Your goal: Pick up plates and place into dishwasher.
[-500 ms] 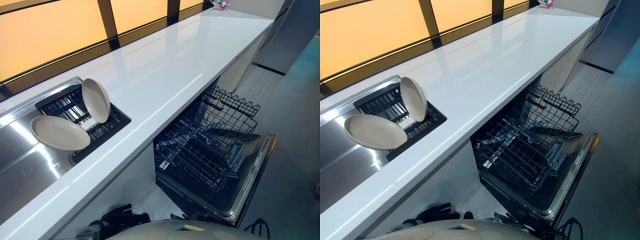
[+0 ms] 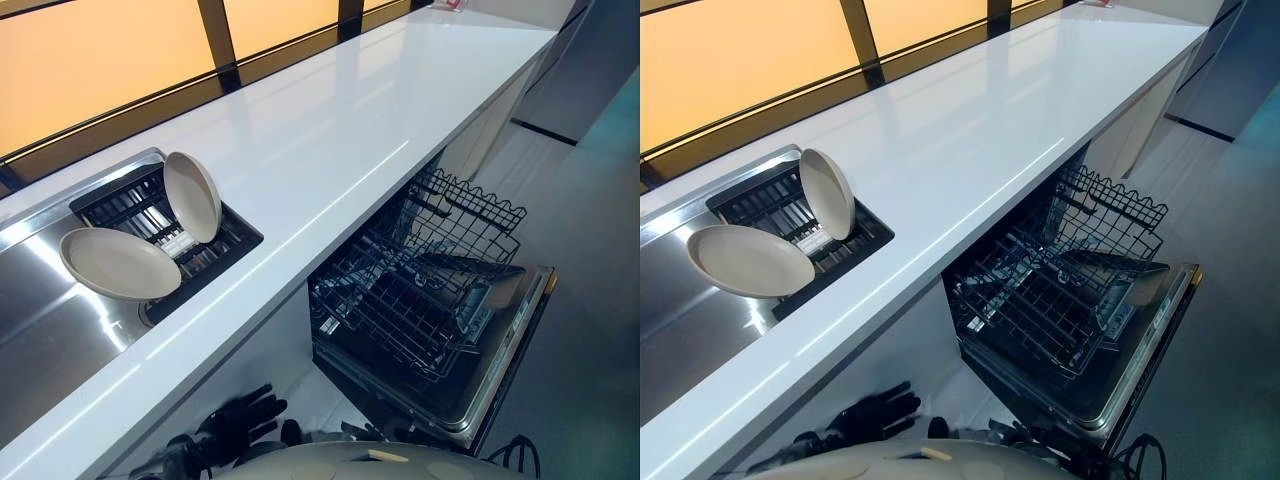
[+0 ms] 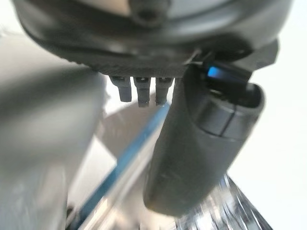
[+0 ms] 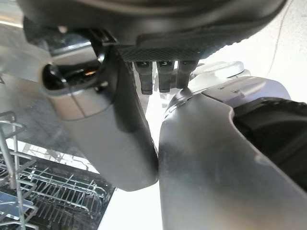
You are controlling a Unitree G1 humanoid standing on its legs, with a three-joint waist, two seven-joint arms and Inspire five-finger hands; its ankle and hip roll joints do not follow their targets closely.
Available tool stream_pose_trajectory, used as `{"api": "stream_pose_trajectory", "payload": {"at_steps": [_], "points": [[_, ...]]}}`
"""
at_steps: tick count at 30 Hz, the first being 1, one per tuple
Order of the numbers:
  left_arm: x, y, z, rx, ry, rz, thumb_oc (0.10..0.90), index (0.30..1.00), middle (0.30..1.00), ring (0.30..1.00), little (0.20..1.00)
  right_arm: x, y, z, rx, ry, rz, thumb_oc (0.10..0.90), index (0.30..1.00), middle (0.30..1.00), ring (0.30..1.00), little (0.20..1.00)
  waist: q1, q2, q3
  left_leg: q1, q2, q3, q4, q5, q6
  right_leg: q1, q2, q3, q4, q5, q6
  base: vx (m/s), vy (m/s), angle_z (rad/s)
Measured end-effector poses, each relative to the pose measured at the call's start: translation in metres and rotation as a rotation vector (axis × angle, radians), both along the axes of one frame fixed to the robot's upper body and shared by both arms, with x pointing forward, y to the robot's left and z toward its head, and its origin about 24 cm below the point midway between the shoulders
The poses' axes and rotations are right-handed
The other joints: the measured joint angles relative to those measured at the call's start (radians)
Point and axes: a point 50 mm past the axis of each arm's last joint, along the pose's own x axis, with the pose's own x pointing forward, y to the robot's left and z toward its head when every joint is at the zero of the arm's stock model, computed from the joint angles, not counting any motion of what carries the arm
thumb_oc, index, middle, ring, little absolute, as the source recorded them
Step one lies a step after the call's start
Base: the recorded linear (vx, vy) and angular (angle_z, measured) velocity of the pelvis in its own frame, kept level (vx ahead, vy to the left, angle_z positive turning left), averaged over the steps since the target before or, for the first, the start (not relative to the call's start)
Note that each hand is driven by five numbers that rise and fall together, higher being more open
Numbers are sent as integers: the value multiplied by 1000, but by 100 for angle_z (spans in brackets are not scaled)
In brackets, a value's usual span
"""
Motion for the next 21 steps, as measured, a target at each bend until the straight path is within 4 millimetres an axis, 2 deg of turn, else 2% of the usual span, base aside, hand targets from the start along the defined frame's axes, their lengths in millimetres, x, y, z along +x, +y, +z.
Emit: {"api": "stream_pose_trajectory", "payload": {"at_steps": [2, 5, 7, 8, 11, 16, 19, 21], "points": [[11, -14, 9, -100, -91, -90, 800, 900, 900, 900, 900, 0, -1, 0, 2, 5, 1, 800, 900, 900, 900, 900, 5, 1, 0, -1, 0, 0, 0, 0, 0, -2, 0, 1, 0, 0, 0, 0, 0, 0], [30, -47, 30, -286, -255, -265, 800, 900, 900, 900, 900, 2, -1, 0, 5, 0, 14, 800, 900, 900, 900, 900, 2, 1, 2, -8, 1, 1, 0, 1, 2, -12, 0, 6, 5, 0, -1, 10, 3, -4], [43, -64, 48, -394, -365, -364, 800, 900, 900, 900, 900, 4, -1, 1, 6, -5, 20, 800, 900, 900, 900, 900, -6, 2, 2, -8, 0, -1, 0, 4, 7, -9, 0, 6, 4, 3, -5, 0, 0, 0], [53, -73, 64, -462, -448, -439, 800, 900, 900, 900, 900, 4, -1, 1, 6, -5, 23, 800, 900, 900, 900, 900, -10, 2, 2, -7, 0, 0, 0, 4, 7, -9, 1, 8, 4, 4, -5, 0, 0, 0], [65, -88, 93, -629, -576, -510, 800, 900, 900, 900, 900, 2, -1, 0, 8, -7, 18, 800, 900, 900, 900, 900, -15, 3, 3, 3, 0, 0, 0, 4, 6, 3, 1, 6, 1, 4, -5, 0, 0, 0], [72, -111, 143, -1051, -749, -464, 800, 900, 900, 900, 900, 1, -1, 0, 7, -7, 16, 800, 900, 900, 900, 900, -14, 4, 3, 12, 1, 6, 0, 2, 4, 6, 2, 10, 0, 3, -4, 6, -6, -2], [77, -115, 168, -1262, -841, -373, 800, 900, 900, 900, 900, 1, -2, 0, 3, -15, 27, 800, 900, 900, 900, 900, -15, 5, 3, 14, 3, 12, 0, -3, -3, 5, 2, 21, -4, 0, 1, 3, -16, -8], [82, -114, 182, -1339, -896, -320, 800, 900, 900, 900, 900, 1, -2, 0, 3, -15, 28, 800, 900, 900, 900, 900, -14, 5, 3, 15, 3, 12, 0, -3, -3, 5, 3, 22, -4, 0, 1, 0, 0, 0]]}}
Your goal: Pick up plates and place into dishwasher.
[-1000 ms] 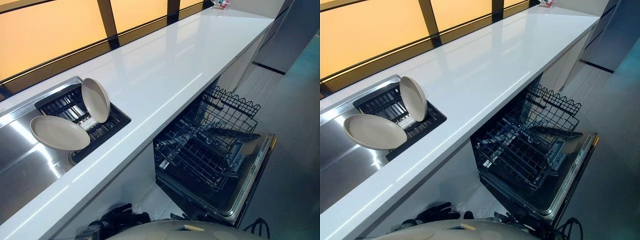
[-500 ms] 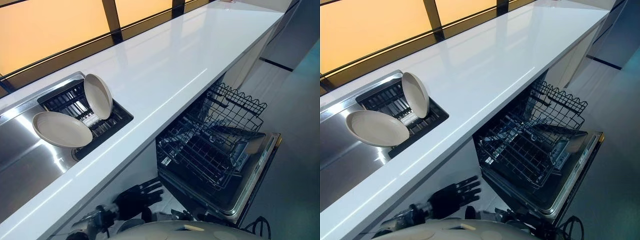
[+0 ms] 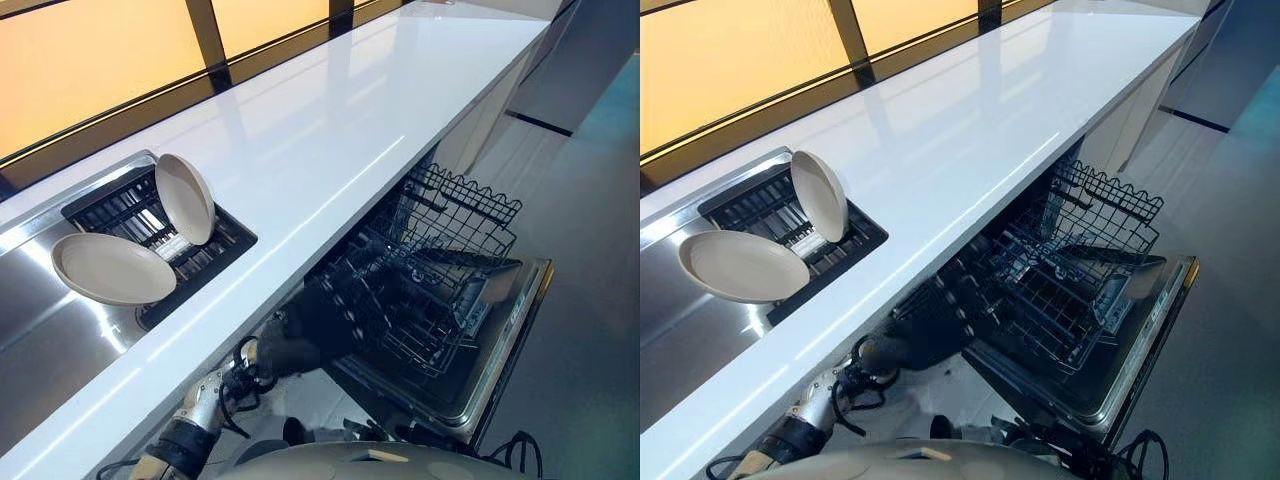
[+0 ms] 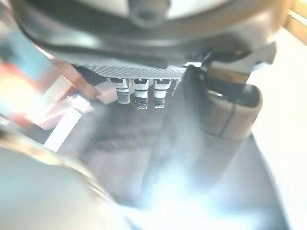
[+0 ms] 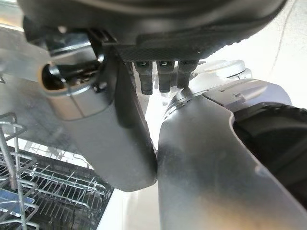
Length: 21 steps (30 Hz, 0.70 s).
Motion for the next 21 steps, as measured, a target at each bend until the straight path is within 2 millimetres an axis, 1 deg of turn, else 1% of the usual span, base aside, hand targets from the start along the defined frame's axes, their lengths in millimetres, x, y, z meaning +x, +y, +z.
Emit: {"api": "stream_pose_trajectory", "payload": {"at_steps": [2, 4, 5, 6, 9, 10, 12, 13, 14, 16, 18, 21], "points": [[7, 3, 14, -52, -20, 93, 800, 900, 900, 900, 900, 0, 0, 0, -1, -1, 3, 800, 900, 900, 900, 900, 0, 0, 0, 0, 0, 0, 0, 0, 0, 0, 0, 1, 0, 0, 0, 0, 0, 0], [17, 8, 26, -56, -43, 239, 800, 900, 900, 900, 900, 0, 0, 0, -3, -4, 8, 800, 900, 900, 900, 900, 2, 0, 0, 0, -1, 1, 0, 2, 3, 0, 0, 2, 0, 0, 0, -16, -6, -1], [20, 8, 29, -55, -30, 330, 800, 900, 900, 900, 900, 1, 1, 0, -4, -8, 11, 800, 900, 900, 900, 900, 2, -1, 0, -1, -1, 2, 0, 4, 6, 0, 0, 2, 0, 1, -1, 0, 0, 0], [22, 8, 29, -49, -18, 376, 800, 900, 900, 900, 900, 1, 1, 0, -3, -11, 11, 800, 900, 900, 900, 900, 2, -1, 1, -1, -1, 1, 0, 4, 6, 0, 0, 2, 0, 2, -2, 0, 0, 0], [30, 14, 28, 37, 32, 615, 800, 900, 900, 900, 900, 1, 3, -1, 3, -16, 0, 800, 900, 900, 900, 900, -1, -2, 2, -1, 1, 0, 0, 5, 5, 1, 2, 2, 0, 3, -5, -10, 1, 0], [33, 22, 30, 96, 6, 703, 800, 900, 900, 900, 900, 1, 3, -1, 4, -16, -7, 800, 900, 900, 900, 900, 0, 1, 2, -1, 1, -2, 0, 6, 4, 2, 2, 1, 0, 3, -5, -29, 3, 3], [39, 50, 44, 270, -70, 948, 800, 900, 900, 900, 900, -3, 2, -1, 5, -19, -34, 800, 900, 900, 900, 900, 3, 7, 4, -2, 6, -22, 0, 7, 1, 6, 4, -13, 2, 2, -4, -18, -2, 14], [42, 74, 58, 348, -111, 1144, 800, 900, 900, 900, 900, -6, 1, -1, 4, -20, -60, 800, 900, 900, 900, 900, 4, 11, 7, -2, 6, -37, 0, 8, 0, 11, 4, -26, 2, 1, -3, -8, -7, 27], [43, 88, 67, 387, -127, 1268, 800, 900, 900, 900, 900, -8, 1, -1, 2, -21, -74, 800, 900, 900, 900, 900, 8, 13, 8, -2, 4, -45, 0, 9, 0, 15, 4, -30, 2, 0, -3, -1, -14, 30], [41, 121, 91, 470, -139, 1602, 800, 900, 900, 900, 900, -15, 0, -1, -1, -14, -109, 800, 900, 900, 900, 900, 27, 17, 6, -5, -2, -60, 0, 10, 2, 19, 4, -48, -1, -2, -5, 6, -20, 23], [37, 142, 106, 555, -161, 1831, 800, 900, 900, 900, 900, -18, -1, -1, -3, -9, -121, 800, 900, 900, 900, 900, 46, 18, 6, -14, -7, -72, 0, 14, 7, 17, 1, -57, -1, -2, -5, 8, -19, 20], [34, 154, 116, 664, -207, 2017, 800, 900, 900, 900, 900, -22, -1, -2, -5, 7, -136, 800, 900, 900, 900, 900, 71, 18, 5, -19, -14, -86, 1, 18, 11, 18, -2, -59, -1, -2, -5, 6, -14, 16]]}}
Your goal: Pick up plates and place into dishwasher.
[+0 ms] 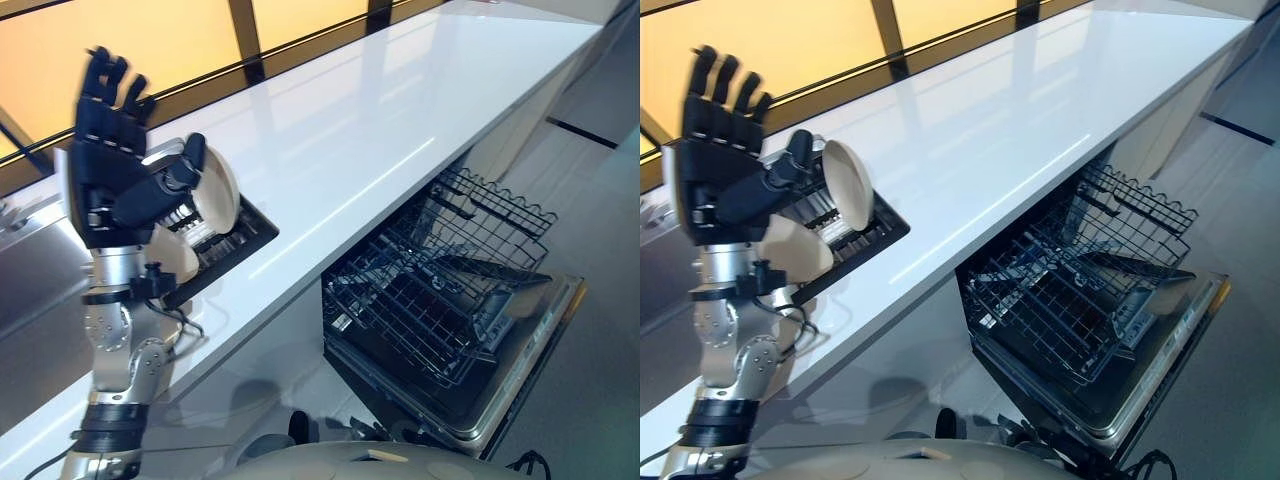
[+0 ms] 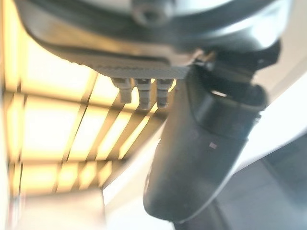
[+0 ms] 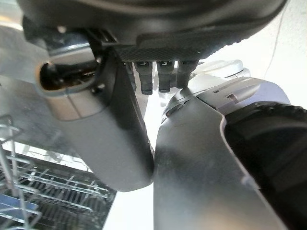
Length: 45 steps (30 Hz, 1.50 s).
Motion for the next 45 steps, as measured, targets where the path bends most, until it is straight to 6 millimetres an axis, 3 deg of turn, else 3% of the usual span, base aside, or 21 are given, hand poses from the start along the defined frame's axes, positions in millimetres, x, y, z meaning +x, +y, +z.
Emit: {"api": "stream_pose_trajectory", "payload": {"at_steps": [3, 14, 18, 24, 35, 45], "points": [[0, 5, 4, 121, 23, 155, 800, 900, 900, 900, 900, -1, 0, 0, -2, 6, 0, 800, 900, 900, 900, 900, 17, 0, -1, -5, -4, -7, 0, -1, -4, -1, -2, 2, 0, -1, 2, -1, -12, 11], [9, 19, 18, 742, 115, 548, 800, 900, 900, 900, 900, -3, 0, -1, -5, 29, 8, 800, 900, 900, 900, 900, 13, 3, -26, -10, -4, -12, 0, 4, -3, -2, 0, 5, 0, -1, 1, -3, -4, 3], [16, 48, 20, 1014, 252, 739, 800, 900, 900, 900, 900, -2, 0, 0, -6, 33, 17, 800, 900, 900, 900, 900, 11, 5, -29, -10, -3, -12, -1, 4, -4, -2, 1, 6, 2, -1, 1, 0, 0, 0], [16, 103, 14, 1242, 499, 959, 800, 900, 900, 900, 900, -4, 0, -1, -3, 57, 13, 800, 900, 900, 900, 900, 14, 6, -40, -12, -4, -13, -1, 4, -4, -3, 0, 5, 5, -1, 1, 0, 0, 0], [7, 131, 26, 1531, 630, 1007, 800, 900, 900, 900, 900, -2, -1, 0, -3, 84, 28, 800, 900, 900, 900, 900, 21, 14, -53, -19, -3, -8, -1, 4, -4, -13, -1, 7, 0, -1, 1, -5, 6, 0], [10, 125, 4, 1690, 726, 763, 800, 900, 900, 900, 900, 2, -3, 0, -6, 90, 56, 800, 900, 900, 900, 900, 15, 15, -66, -26, -5, -9, -1, 12, 3, -18, -1, 6, 5, 0, 0, -36, 41, 1]]}}
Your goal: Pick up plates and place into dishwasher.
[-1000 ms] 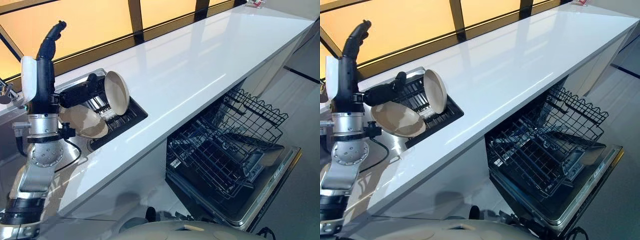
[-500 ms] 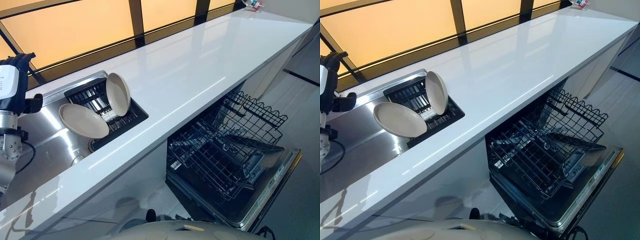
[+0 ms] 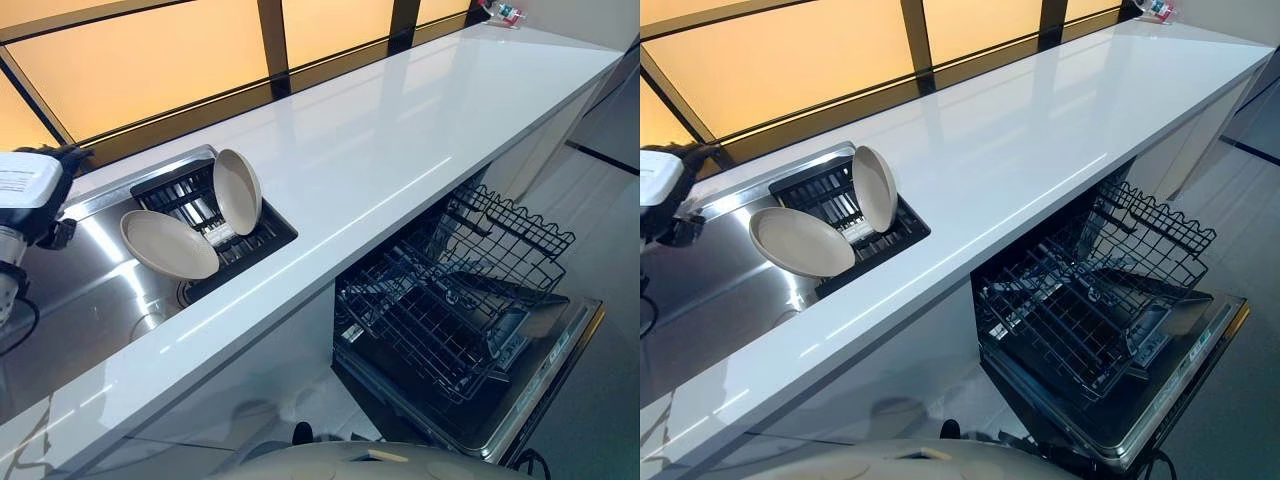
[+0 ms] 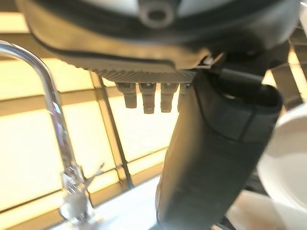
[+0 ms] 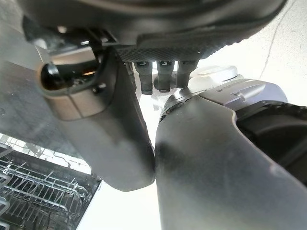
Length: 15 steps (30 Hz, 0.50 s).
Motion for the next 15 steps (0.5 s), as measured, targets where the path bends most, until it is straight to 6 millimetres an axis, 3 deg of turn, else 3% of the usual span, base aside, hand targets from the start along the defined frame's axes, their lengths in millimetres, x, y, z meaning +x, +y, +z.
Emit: {"api": "stream_pose_trajectory", "payload": {"at_steps": [7, 15], "points": [[5, -25, -22, 68, 225, -116, 800, 900, 900, 900, 900, 2, 0, 0, 0, 1, 13, 800, 900, 900, 900, 900, -1, -2, -1, 0, 1, 1, 0, -2, -7, -1, 0, 6, -2, 0, 0, -9, 36, 0], [15, -52, -14, 132, 345, -215, 800, 900, 900, 900, 900, 5, 0, 0, -1, 2, 34, 800, 900, 900, 900, 900, -3, -6, -3, 1, 0, 2, 0, -3, -6, -3, 0, 11, 0, 0, 0, -9, 24, -1]]}}
